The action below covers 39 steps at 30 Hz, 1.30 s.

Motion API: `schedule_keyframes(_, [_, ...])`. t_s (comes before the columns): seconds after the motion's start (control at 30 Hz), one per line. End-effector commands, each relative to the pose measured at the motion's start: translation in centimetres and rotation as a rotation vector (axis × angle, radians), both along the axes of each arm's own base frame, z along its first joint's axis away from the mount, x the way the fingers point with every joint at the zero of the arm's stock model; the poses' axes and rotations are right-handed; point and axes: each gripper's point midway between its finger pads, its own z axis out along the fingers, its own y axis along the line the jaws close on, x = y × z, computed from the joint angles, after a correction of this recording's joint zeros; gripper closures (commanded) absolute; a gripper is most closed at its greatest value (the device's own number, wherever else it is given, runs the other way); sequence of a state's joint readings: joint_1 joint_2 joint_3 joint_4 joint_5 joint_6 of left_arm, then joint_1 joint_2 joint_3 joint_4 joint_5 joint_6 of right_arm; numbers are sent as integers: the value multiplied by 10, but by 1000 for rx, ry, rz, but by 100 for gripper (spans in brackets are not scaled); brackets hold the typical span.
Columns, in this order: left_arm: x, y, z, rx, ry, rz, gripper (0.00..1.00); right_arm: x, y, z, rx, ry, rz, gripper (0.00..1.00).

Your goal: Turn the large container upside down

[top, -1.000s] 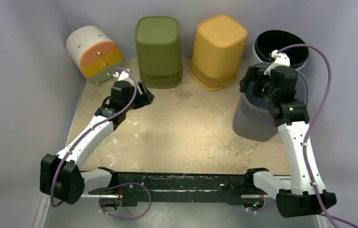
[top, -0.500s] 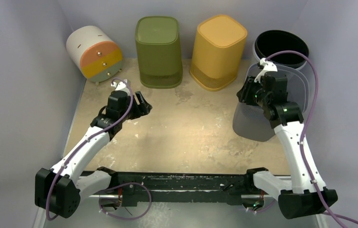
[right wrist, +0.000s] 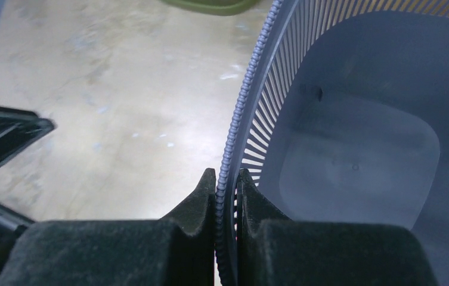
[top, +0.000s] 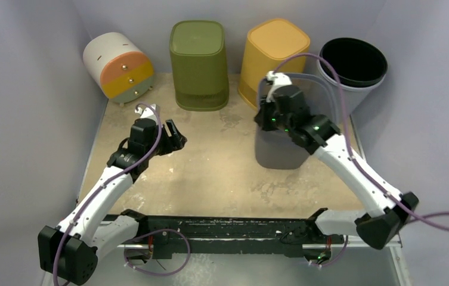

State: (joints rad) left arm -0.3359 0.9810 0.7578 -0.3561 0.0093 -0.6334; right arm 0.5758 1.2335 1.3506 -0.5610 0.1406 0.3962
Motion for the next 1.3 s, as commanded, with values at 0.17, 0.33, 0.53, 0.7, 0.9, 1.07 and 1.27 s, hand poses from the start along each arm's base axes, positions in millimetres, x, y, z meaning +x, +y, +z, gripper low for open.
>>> schedule_keyframes(0.17, [-6,23,62,97,-105,27,33,-8,185,38,272,-55,206,100])
schedule_keyframes(0.33, [-22,39,70,138,-110,65,33,-11,234,41,266,-75,270,100])
schedule_keyframes(0.53, [-35,53,79,175,-123,97,32,-1,226,52,224,-133,194,77])
schedule_keyframes(0.7, [-34,52,84,171,-137,93,32,-2,191,66,173,-180,118,36])
schedule_keyframes(0.9, [-17,36,132,126,-242,32,37,1,151,103,139,-282,18,21])
schedule_keyframes(1.07, [5,3,210,39,-388,-85,41,4,80,134,99,-377,-199,6])
schedule_keyframes(1.27, [28,-66,282,15,-485,-242,43,26,-31,126,73,-357,-421,4])
